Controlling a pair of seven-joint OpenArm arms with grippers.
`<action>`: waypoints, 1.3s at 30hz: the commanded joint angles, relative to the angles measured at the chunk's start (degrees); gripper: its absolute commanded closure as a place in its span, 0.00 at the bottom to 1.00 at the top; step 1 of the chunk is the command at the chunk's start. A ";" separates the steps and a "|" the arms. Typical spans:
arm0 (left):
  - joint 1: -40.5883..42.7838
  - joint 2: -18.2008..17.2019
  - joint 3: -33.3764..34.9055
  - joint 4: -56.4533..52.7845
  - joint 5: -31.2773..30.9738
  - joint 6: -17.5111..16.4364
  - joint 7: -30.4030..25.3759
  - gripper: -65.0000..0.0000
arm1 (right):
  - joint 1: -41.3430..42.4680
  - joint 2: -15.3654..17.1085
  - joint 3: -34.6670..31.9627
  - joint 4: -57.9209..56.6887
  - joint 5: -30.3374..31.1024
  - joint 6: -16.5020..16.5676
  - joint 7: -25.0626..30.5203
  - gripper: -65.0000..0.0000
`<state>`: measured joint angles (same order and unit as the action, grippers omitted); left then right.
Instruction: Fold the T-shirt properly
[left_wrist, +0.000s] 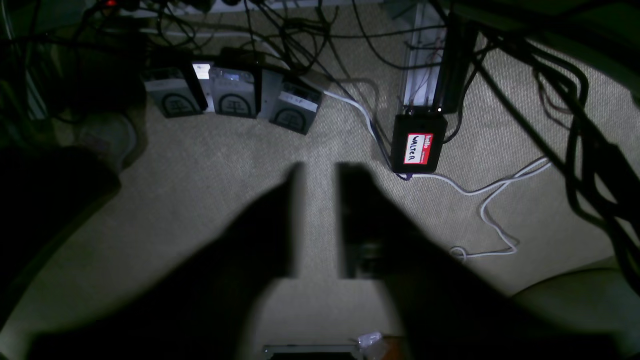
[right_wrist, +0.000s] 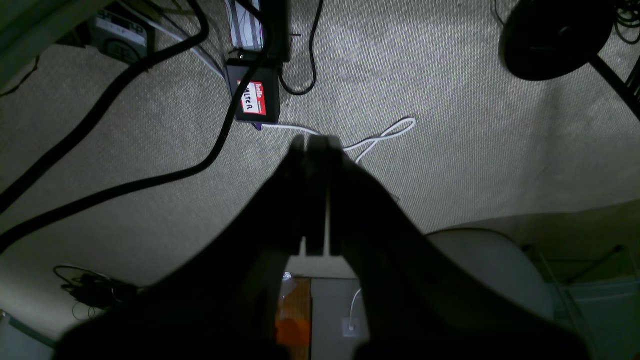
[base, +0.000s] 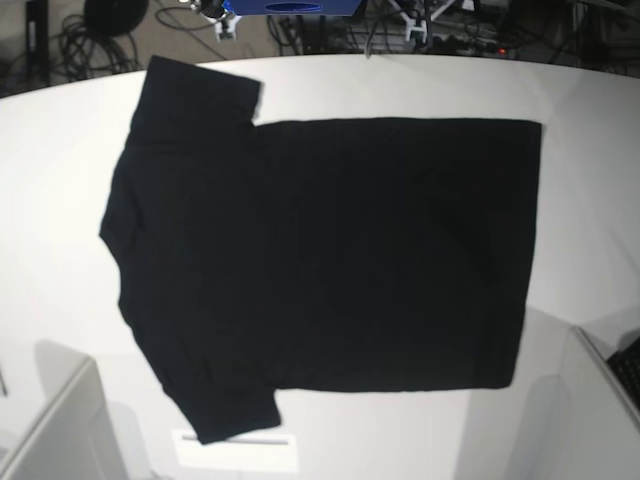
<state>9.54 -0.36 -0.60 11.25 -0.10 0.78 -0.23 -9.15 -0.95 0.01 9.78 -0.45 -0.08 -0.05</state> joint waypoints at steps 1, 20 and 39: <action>0.44 -0.12 0.03 0.05 0.14 -0.38 0.19 0.47 | -0.39 0.20 -0.05 0.11 -0.04 -0.32 0.01 1.00; 0.44 -0.12 0.03 0.05 0.05 -0.47 0.10 1.00 | -0.48 0.38 -0.23 0.28 -0.21 -0.32 0.01 1.00; 12.66 -3.90 0.73 9.11 0.14 -0.47 -8.61 1.00 | -20.61 1.52 0.30 26.39 0.14 -0.32 2.82 1.00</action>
<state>21.89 -4.14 0.10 20.45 -0.05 0.12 -8.45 -29.63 0.80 0.19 36.12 -0.38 -0.60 2.11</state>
